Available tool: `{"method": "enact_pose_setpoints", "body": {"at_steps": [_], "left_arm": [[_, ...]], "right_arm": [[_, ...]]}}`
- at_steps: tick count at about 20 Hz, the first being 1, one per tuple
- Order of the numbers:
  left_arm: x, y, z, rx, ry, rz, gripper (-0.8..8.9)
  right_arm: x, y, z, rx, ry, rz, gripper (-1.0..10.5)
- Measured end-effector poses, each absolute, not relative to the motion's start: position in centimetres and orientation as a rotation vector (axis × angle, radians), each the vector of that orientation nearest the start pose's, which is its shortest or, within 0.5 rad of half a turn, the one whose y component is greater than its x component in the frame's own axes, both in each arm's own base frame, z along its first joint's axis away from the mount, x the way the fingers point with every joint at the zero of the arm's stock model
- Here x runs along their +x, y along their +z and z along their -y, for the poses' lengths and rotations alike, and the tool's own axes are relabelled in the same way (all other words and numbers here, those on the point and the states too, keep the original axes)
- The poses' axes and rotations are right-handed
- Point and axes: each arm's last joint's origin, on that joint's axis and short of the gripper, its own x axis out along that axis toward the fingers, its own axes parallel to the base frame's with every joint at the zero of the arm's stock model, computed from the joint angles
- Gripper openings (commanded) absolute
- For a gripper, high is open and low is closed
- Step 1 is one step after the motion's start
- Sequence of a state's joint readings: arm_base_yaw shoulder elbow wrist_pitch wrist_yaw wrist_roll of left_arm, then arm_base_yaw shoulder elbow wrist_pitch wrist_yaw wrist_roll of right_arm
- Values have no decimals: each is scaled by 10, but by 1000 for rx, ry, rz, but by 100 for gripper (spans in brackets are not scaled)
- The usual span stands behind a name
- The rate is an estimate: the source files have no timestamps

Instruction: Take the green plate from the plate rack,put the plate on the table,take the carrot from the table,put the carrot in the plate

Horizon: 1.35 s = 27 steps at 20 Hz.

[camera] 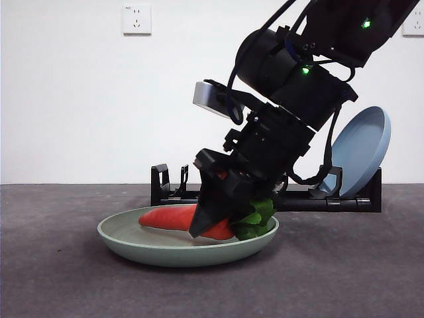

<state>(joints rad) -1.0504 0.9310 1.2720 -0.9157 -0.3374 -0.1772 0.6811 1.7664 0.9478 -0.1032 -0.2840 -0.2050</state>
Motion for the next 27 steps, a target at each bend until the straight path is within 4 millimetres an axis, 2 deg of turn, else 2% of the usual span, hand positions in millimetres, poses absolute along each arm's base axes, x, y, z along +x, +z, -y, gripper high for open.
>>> {"method": "enact_pose_setpoints", "body": {"at_steps": [3, 4, 10, 12, 14, 17, 20, 23, 27], "left_arm": [[84, 402, 128, 209, -647, -510, 354], [84, 402, 128, 211, -647, -512, 354], [84, 400, 127, 222, -645, -525, 354], [84, 400, 127, 229, -643, -532, 354], [83, 399, 126, 234, -642, -538, 354], [83, 397, 125, 249, -639, -556, 354], [82, 396, 124, 260, -636, -569, 354], [82, 395, 123, 270, -634, -581, 346], [81, 393, 122, 285, -636, -602, 345]], "right_arm": [[259, 149, -220, -350, 980, -852, 507], [260, 149, -220, -348, 976, -854, 580], [260, 152, -218, -365, 927, -844, 599], [256, 175, -215, -347, 922, -781, 599], [247, 209, -207, -313, 921, -691, 599], [222, 254, -188, -266, 916, -647, 598], [187, 287, -160, -243, 909, -671, 596], [151, 303, -131, -236, 893, -757, 596], [114, 308, -101, -240, 889, -887, 595]]}}
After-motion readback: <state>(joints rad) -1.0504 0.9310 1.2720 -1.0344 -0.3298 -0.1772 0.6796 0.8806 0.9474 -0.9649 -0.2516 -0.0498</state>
